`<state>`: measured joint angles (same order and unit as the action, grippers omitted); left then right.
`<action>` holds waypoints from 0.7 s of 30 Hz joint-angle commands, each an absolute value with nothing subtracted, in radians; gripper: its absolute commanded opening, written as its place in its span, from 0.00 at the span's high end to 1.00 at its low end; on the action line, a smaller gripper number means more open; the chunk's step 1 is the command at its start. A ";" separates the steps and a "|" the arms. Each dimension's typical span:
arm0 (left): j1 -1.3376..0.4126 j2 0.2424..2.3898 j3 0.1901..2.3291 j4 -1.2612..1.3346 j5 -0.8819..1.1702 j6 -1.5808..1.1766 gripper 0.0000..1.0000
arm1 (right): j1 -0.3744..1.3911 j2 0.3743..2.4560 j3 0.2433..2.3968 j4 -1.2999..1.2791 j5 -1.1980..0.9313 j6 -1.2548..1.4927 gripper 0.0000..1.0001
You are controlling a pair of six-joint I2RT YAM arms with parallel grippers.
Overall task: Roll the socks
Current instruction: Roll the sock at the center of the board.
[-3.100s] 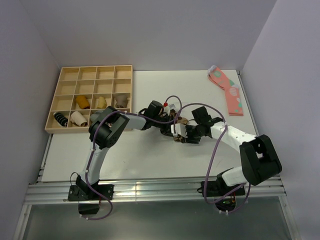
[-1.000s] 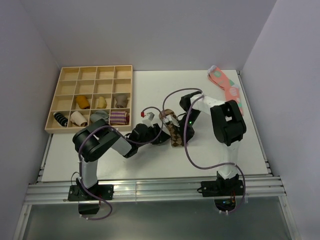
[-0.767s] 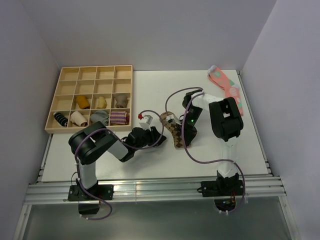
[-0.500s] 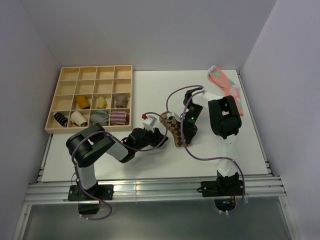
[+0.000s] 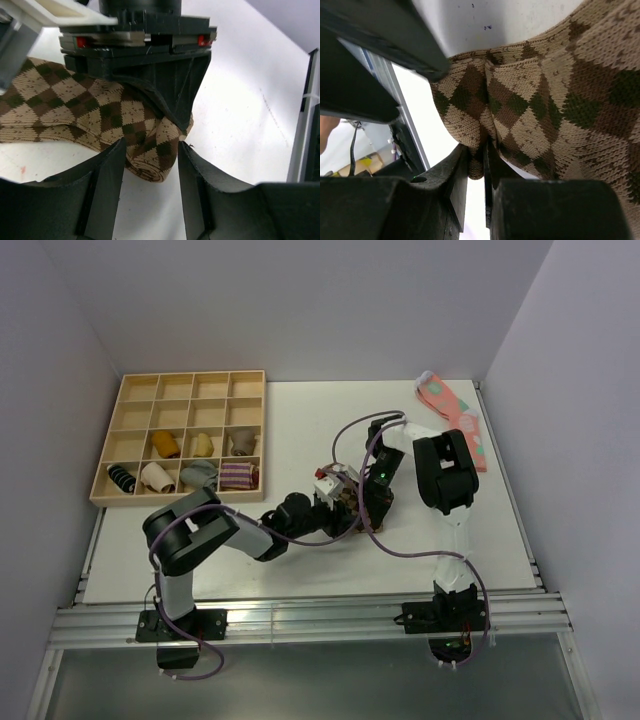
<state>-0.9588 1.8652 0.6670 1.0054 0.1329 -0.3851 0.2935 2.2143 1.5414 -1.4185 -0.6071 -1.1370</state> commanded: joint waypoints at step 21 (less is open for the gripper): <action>-0.963 2.006 0.764 0.989 0.241 -0.336 0.49 | 0.285 2.278 1.595 -1.439 -0.506 -1.098 0.85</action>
